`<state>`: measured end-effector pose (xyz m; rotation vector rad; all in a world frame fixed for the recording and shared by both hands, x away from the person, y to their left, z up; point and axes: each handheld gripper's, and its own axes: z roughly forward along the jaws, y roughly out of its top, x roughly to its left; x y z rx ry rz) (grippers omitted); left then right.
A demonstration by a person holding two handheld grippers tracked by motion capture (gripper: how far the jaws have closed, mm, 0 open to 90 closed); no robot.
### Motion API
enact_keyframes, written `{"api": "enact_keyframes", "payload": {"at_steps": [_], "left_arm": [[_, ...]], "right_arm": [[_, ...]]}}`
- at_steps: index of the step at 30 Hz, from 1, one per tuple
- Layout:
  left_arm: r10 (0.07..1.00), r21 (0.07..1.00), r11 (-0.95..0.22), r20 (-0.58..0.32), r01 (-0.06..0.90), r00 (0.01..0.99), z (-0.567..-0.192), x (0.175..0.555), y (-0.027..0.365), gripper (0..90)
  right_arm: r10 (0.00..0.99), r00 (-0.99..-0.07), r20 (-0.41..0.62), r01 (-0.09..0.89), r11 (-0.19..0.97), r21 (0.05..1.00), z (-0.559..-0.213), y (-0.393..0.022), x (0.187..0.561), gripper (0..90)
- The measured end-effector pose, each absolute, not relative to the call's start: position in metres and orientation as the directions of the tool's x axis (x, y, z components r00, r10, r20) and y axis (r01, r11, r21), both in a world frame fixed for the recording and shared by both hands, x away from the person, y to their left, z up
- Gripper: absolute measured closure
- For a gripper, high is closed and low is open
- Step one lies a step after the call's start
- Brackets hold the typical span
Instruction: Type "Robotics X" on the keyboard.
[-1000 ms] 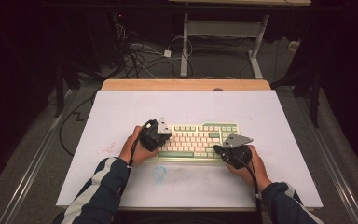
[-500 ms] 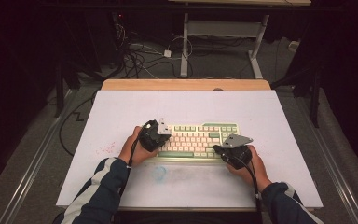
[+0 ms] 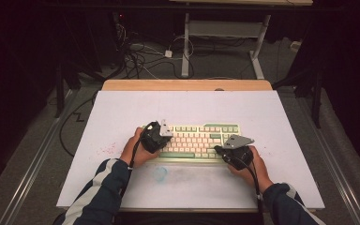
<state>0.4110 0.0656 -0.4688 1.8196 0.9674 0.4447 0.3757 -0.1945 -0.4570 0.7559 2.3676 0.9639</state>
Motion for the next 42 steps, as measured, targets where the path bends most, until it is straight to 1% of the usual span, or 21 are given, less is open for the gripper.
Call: {"api": "enact_keyframes", "payload": {"at_steps": [9, 14, 15, 17, 18, 19, 20, 21, 22, 23, 28, 29, 31, 33, 35, 36, 37, 39, 40, 42], "left_arm": [[0.771, 0.917, -0.161, -0.115, 0.366, 0.626, -0.454, 0.404, 0.073, 85.9], [0.763, 0.932, -0.130, -0.123, 0.337, 0.635, -0.443, 0.395, 0.083, 78.4], [0.762, 0.935, -0.121, -0.127, 0.332, 0.635, -0.441, 0.394, 0.086, 78.4], [0.761, 0.943, -0.099, -0.133, 0.316, 0.635, -0.437, 0.391, 0.092, 71.1], [0.759, 0.945, -0.089, -0.139, 0.313, 0.636, -0.436, 0.389, 0.094, 71.1], [0.758, 0.948, -0.087, -0.138, 0.307, 0.638, -0.435, 0.388, 0.097, 67.8], [0.759, 0.949, -0.091, -0.129, 0.301, 0.638, -0.435, 0.387, 0.099, 63.2], [0.763, 0.950, -0.093, -0.124, 0.298, 0.635, -0.435, 0.385, 0.102, 60.4], [0.764, 0.951, -0.093, -0.121, 0.294, 0.633, -0.436, 0.384, 0.104, 52.7], [0.769, 0.955, -0.094, -0.111, 0.282, 0.629, -0.436, 0.382, 0.106, 52.7], [0.786, 0.966, -0.058, -0.110, 0.250, 0.609, -0.437, 0.373, 0.112, 35.7], [0.786, 0.967, -0.052, -0.113, 0.248, 0.607, -0.438, 0.371, 0.114, 30.4], [0.795, 0.969, -0.043, -0.113, 0.241, 0.596, -0.442, 0.367, 0.117, 29.6], [0.809, 0.970, -0.025, -0.122, 0.241, 0.575, -0.447, 0.365, 0.120, 26.2], [0.827, 0.967, -0.035, -0.113, 0.252, 0.551, -0.455, 0.364, 0.124, 25.7], [0.834, 0.966, -0.042, -0.106, 0.254, 0.542, -0.459, 0.363, 0.125, 23.8], [0.835, 0.964, -0.039, -0.113, 0.262, 0.538, -0.462, 0.362, 0.127, 22.0], [0.837, 0.964, -0.038, -0.114, 0.264, 0.536, -0.464, 0.357, 0.132, 21.1], [0.834, 0.963, -0.024, -0.127, 0.267, 0.537, -0.465, 0.355, 0.134, 18.5], [0.838, 0.962, -0.033, -0.121, 0.270, 0.533, -0.468, 0.351, 0.137, 18.2]], "right_arm": [[0.633, -0.741, -0.222, 0.297, 0.607, 0.737, -0.455, -0.195, 0.374, 90.0], [0.652, -0.724, -0.224, 0.264, 0.562, 0.784, -0.440, -0.203, 0.367, 90.0], [0.652, -0.724, -0.224, 0.264, 0.562, 0.784, -0.440, -0.203, 0.367, 90.0], [0.653, -0.723, -0.227, 0.258, 0.559, 0.788, -0.437, -0.206, 0.363, 90.0], [0.653, -0.723, -0.227, 0.258, 0.559, 0.788, -0.437, -0.206, 0.363, 90.0], [0.652, -0.722, -0.229, 0.256, 0.560, 0.788, -0.437, -0.207, 0.362, 90.0], [0.653, -0.723, -0.228, 0.254, 0.557, 0.790, -0.436, -0.208, 0.361, 90.0], [0.651, -0.723, -0.229, 0.252, 0.559, 0.790, -0.435, -0.209, 0.360, 90.0], [0.653, -0.721, -0.230, 0.252, 0.557, 0.792, -0.434, -0.211, 0.359, 90.0], [0.653, -0.721, -0.230, 0.252, 0.557, 0.792, -0.434, -0.211, 0.359, 90.0], [0.658, -0.716, -0.234, 0.250, 0.554, 0.794, -0.432, -0.215, 0.357, 90.0], [0.663, -0.713, -0.229, 0.257, 0.551, 0.794, -0.432, -0.216, 0.357, 90.0], [0.663, -0.713, -0.229, 0.256, 0.551, 0.794, -0.432, -0.217, 0.358, 90.0], [0.663, -0.712, -0.231, 0.257, 0.552, 0.793, -0.432, -0.217, 0.358, 90.0], [0.663, -0.713, -0.229, 0.257, 0.550, 0.794, -0.432, -0.216, 0.358, 90.0], [0.663, -0.713, -0.229, 0.257, 0.551, 0.794, -0.432, -0.215, 0.358, 90.0], [0.659, -0.716, -0.231, 0.254, 0.554, 0.793, -0.432, -0.215, 0.358, 90.0], [0.659, -0.716, -0.230, 0.256, 0.554, 0.792, -0.432, -0.215, 0.359, 90.0], [0.661, -0.713, -0.232, 0.256, 0.554, 0.792, -0.431, -0.214, 0.361, 90.0], [0.663, -0.713, -0.228, 0.259, 0.552, 0.793, -0.431, -0.214, 0.363, 90.0]]}}
